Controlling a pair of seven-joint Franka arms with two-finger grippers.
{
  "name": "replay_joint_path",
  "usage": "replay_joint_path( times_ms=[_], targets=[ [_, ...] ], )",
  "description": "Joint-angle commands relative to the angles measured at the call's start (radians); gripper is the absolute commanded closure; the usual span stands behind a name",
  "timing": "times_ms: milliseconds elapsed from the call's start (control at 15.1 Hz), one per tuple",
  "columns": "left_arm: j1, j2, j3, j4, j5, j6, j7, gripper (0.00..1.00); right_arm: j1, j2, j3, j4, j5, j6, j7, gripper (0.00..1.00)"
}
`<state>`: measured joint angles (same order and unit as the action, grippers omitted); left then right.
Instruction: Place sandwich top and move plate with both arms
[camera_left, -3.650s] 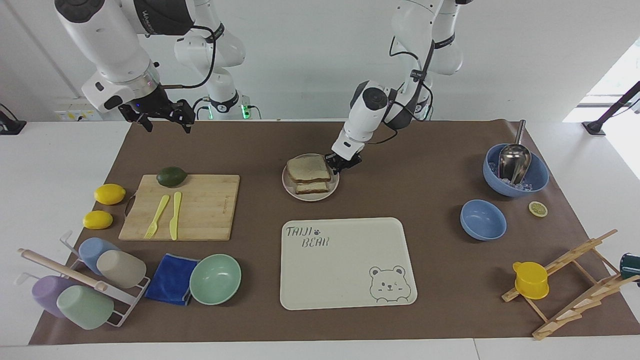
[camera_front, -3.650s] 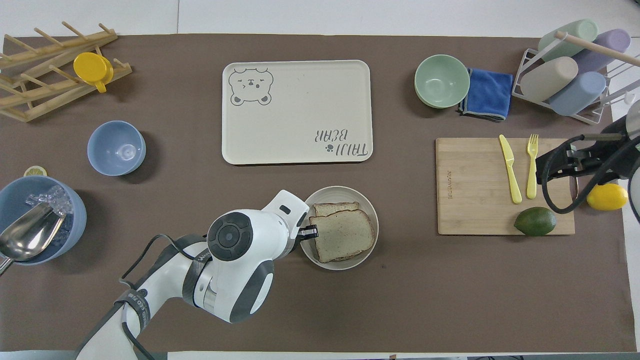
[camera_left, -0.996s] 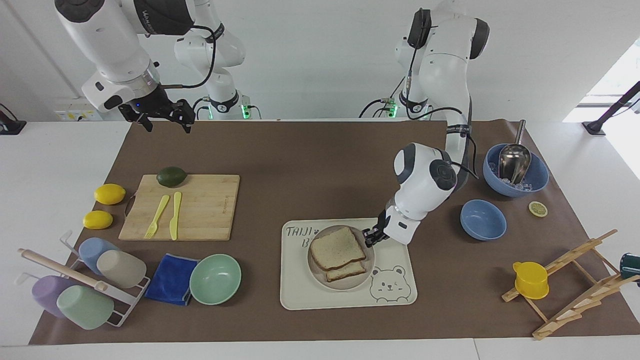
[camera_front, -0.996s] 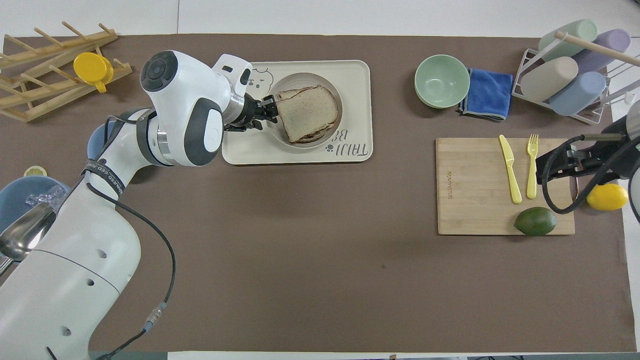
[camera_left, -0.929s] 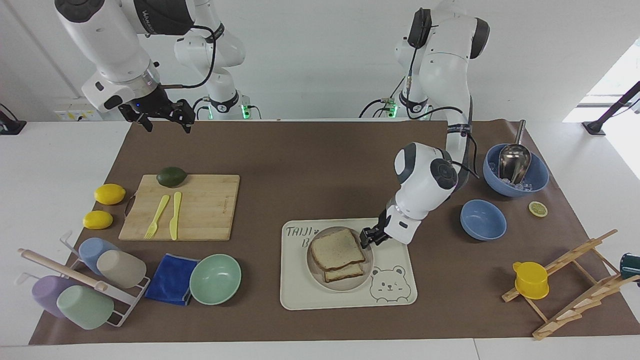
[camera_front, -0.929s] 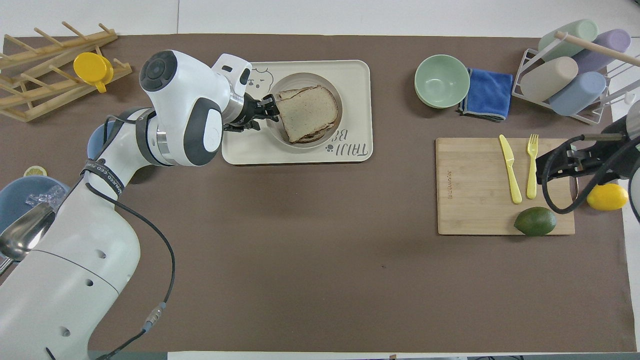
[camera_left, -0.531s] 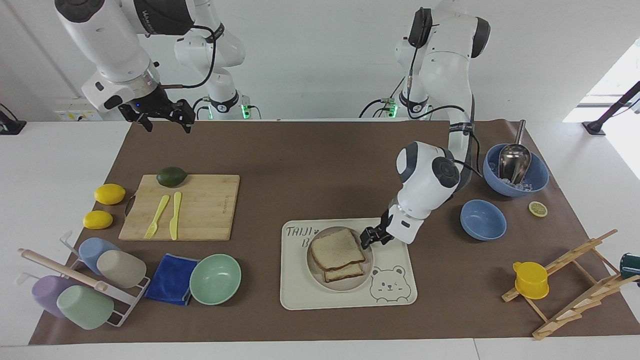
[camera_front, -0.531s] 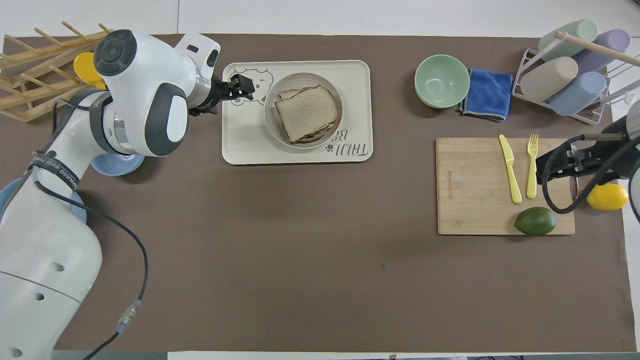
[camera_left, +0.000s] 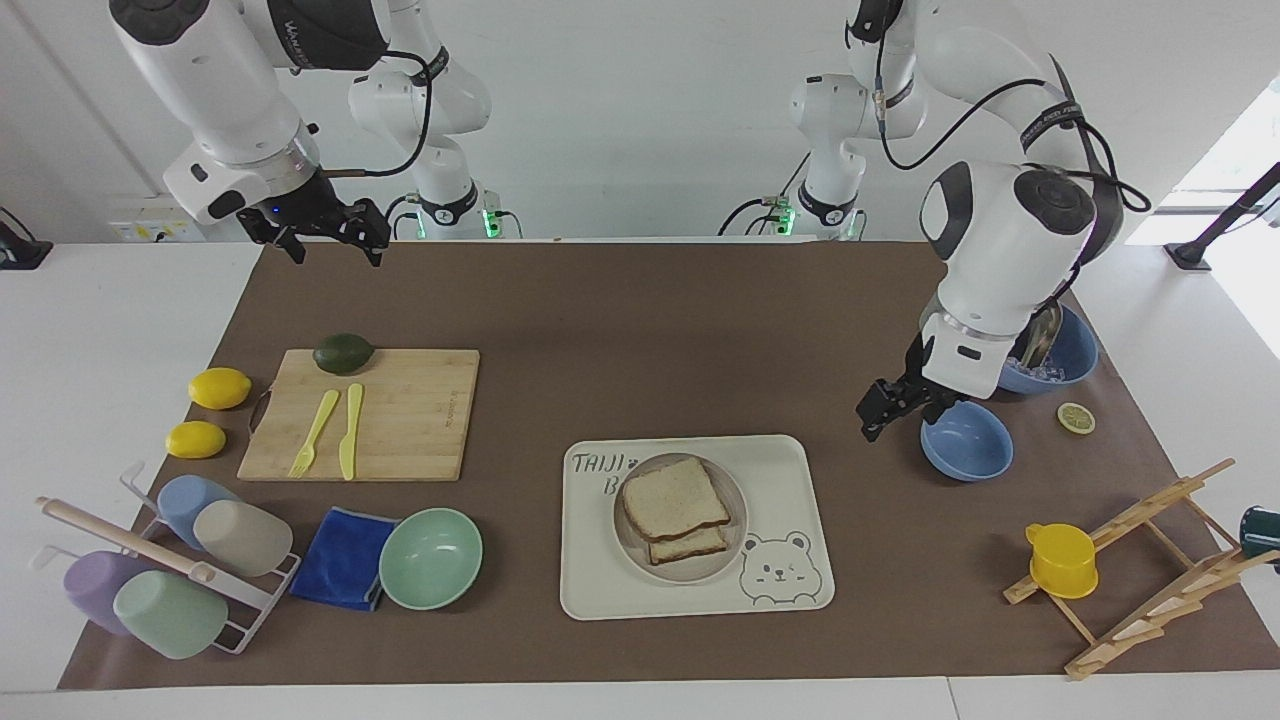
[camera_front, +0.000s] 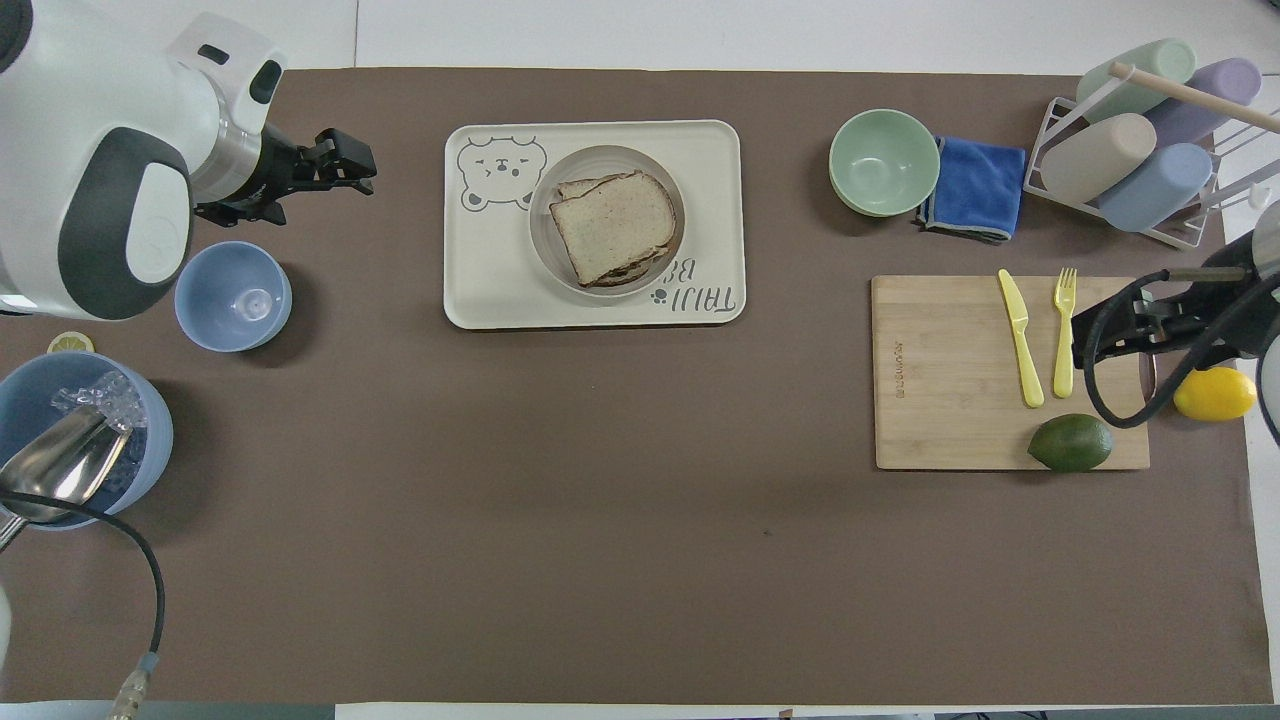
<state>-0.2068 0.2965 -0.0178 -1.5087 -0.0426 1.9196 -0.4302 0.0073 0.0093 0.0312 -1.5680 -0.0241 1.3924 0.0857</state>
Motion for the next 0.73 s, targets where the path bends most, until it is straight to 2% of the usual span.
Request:
replay_joint_path(
  times_ms=[0,265,531,664],
  targets=[
    [-0.003,-0.066,0.016,-0.024,0.033,-0.073,0.007,0.00,-0.010,-0.008,0.003,0.000,0.015,-0.006,-0.024,0.00],
    [0.010,-0.193,0.015,-0.071,0.033,-0.184,0.045,0.00,-0.010,-0.006,0.003,0.000,0.015,-0.006,-0.024,0.00],
    [0.055,-0.312,0.007,-0.155,0.033,-0.293,0.243,0.00,-0.010,-0.008,0.003,0.000,0.015,-0.006,-0.024,0.00],
    [0.096,-0.348,-0.033,-0.198,0.032,-0.339,0.310,0.00,-0.010,-0.008,0.003,0.000,0.015,-0.006,-0.024,0.00]
  ],
)
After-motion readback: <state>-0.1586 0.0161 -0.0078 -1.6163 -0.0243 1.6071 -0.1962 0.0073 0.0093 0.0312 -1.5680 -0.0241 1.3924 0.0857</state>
